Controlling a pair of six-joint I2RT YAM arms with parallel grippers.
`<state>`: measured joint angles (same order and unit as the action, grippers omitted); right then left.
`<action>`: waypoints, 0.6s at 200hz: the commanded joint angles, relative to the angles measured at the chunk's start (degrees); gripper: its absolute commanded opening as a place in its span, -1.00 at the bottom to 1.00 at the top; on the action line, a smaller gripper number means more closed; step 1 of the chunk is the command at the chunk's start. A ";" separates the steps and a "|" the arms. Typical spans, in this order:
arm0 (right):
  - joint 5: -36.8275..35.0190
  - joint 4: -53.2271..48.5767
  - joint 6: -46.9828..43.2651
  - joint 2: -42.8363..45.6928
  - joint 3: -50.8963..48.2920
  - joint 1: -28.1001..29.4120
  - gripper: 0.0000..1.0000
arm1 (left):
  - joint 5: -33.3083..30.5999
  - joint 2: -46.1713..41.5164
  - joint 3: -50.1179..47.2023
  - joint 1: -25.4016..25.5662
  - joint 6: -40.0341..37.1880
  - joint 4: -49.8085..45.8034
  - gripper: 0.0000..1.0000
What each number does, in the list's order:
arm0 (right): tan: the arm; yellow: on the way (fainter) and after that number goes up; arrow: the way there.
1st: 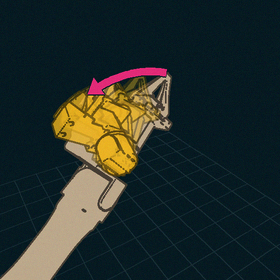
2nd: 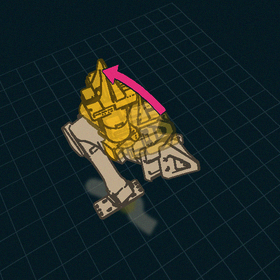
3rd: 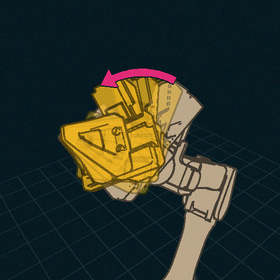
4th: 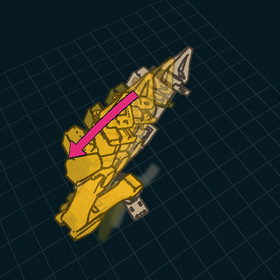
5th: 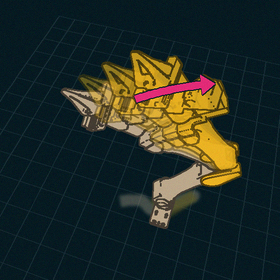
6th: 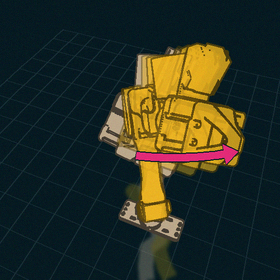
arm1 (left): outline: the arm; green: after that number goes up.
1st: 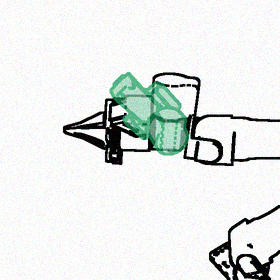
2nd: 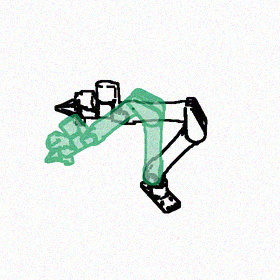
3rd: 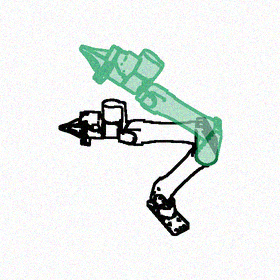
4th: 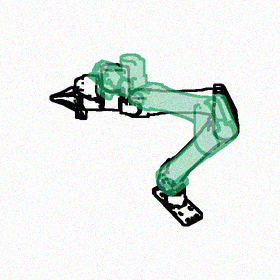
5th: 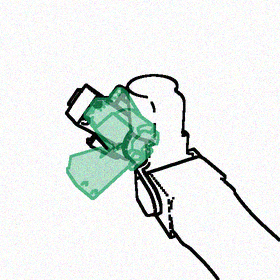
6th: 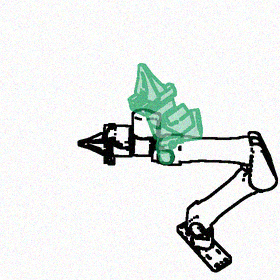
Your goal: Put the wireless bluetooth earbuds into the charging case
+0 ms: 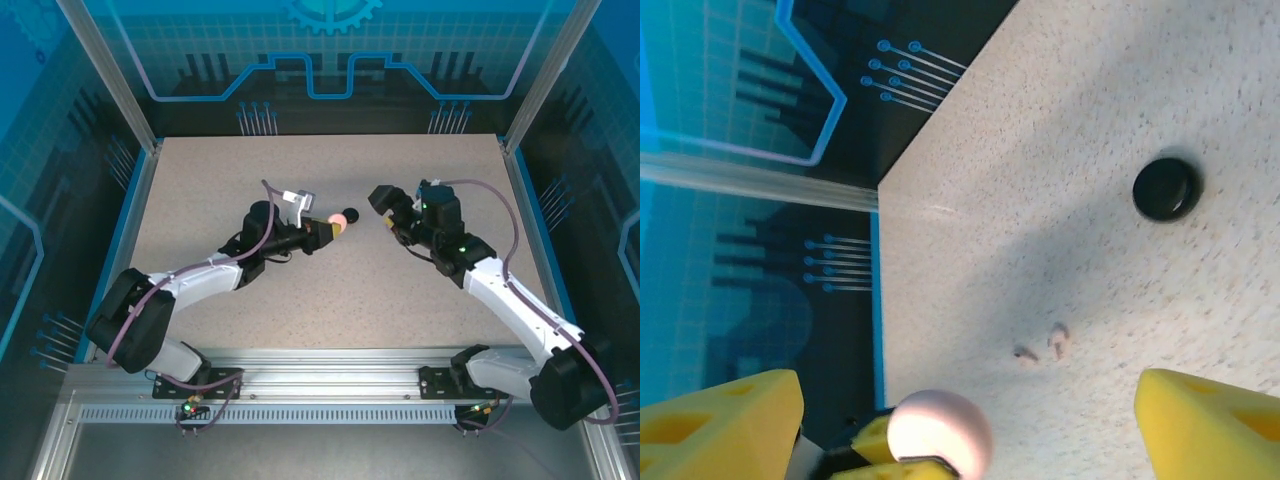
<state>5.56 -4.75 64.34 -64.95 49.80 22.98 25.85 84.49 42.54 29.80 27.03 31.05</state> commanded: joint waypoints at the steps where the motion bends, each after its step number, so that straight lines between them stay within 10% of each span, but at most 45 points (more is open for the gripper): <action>1: 9.97 -1.26 -21.12 0.11 -0.86 -1.54 0.73 | 7.56 -1.85 1.22 -1.06 -0.13 -2.87 -1.00; 120: 24.40 1.82 -33.13 -5.75 -3.22 0.87 0.54 | 12.06 -3.14 3.34 -1.32 -0.48 -6.02 -1.00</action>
<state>27.73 -5.02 32.69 -69.69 47.44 22.87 35.90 83.15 43.81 28.86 26.96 25.50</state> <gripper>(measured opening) 0.774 0.197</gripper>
